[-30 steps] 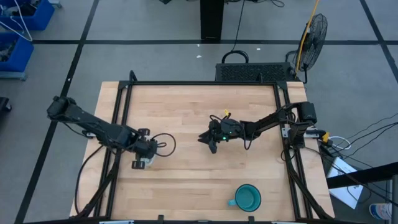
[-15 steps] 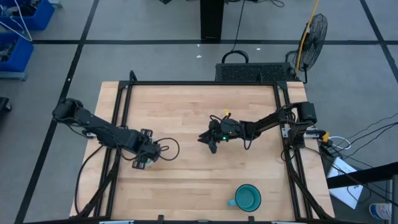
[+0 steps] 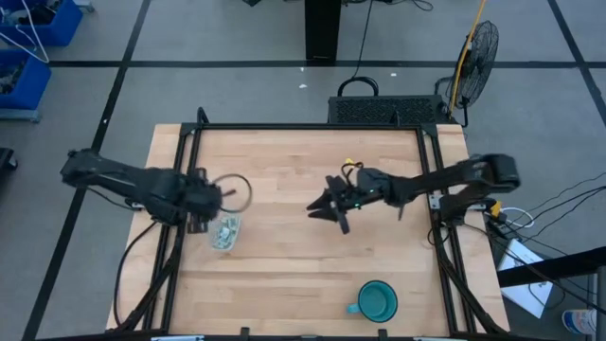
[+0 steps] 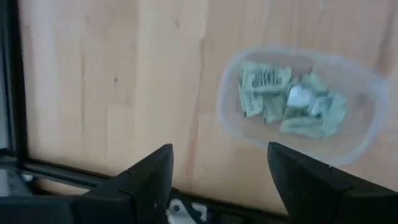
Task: Pick and place Stevia / Truvia into bins
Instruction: Return to Home Position
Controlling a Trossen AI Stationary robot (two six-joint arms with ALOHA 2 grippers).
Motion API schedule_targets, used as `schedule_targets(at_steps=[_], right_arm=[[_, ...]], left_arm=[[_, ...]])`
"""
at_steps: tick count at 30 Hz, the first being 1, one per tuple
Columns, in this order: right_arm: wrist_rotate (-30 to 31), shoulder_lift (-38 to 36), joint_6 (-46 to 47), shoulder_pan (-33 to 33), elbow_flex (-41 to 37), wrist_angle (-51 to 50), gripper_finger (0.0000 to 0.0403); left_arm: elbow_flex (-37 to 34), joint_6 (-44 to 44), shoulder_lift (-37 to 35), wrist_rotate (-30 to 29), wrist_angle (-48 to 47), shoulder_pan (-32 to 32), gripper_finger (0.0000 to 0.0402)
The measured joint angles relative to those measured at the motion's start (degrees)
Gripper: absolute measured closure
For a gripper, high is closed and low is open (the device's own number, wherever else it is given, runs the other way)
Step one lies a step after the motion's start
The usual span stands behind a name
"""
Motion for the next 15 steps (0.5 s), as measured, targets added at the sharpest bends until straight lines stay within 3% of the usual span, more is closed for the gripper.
schedule_targets(at_steps=[6, 10, 13, 15], right_arm=[[0.08, -15.06, 0.26, 0.00, 0.00, -18.83, 0.0293], [0.08, -23.62, -0.04, 0.92, -0.01, -27.44, 0.0293], [0.39, -29.84, -4.12, 2.25, -2.83, -27.90, 0.0293], [3.71, -33.67, -5.29, 3.45, -6.91, -25.08, 0.0293]], left_arm=[[0.02, -10.61, -15.19, -1.38, -0.23, 0.56, 0.0150], [-0.04, -18.41, -26.20, -5.93, 0.28, 0.56, 0.0153], [-1.21, -22.78, -34.46, -11.36, 2.51, 0.56, 0.0153], [-3.12, -23.97, -39.67, -13.64, 6.23, 0.56, 0.0155]])
